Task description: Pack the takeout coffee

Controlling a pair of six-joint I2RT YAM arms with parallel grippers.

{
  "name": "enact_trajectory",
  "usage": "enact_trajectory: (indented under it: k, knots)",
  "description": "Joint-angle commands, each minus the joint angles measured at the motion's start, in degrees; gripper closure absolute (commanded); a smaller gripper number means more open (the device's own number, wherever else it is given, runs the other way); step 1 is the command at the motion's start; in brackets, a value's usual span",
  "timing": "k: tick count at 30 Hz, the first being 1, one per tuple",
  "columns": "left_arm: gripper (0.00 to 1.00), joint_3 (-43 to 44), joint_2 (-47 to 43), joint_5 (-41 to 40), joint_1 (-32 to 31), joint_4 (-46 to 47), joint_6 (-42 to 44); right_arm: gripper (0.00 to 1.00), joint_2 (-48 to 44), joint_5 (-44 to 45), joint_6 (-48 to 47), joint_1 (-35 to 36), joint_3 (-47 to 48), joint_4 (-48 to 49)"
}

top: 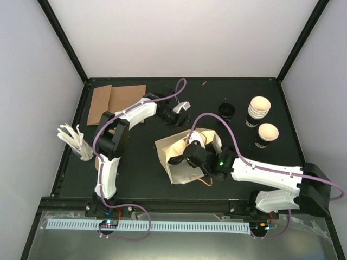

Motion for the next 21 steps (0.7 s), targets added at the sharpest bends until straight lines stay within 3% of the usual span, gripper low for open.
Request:
enact_trajectory:
  k: [1,11,21]
  knots:
    - [0.01,6.3,1.0,-3.7,2.9,-3.5,-0.7,0.55,3.2,-4.7,-3.0,-2.6,3.9,-2.4]
    - [0.01,9.0,-2.2,-7.8,11.2,-4.6,-4.0,0.57,12.1,-11.8,-7.4,-9.2,14.3,-8.1]
    - [0.01,1.0,-18.3,-15.0,15.7,2.0,-7.6,0.57,19.9,-17.2,-11.4,-14.3,24.4,-12.9]
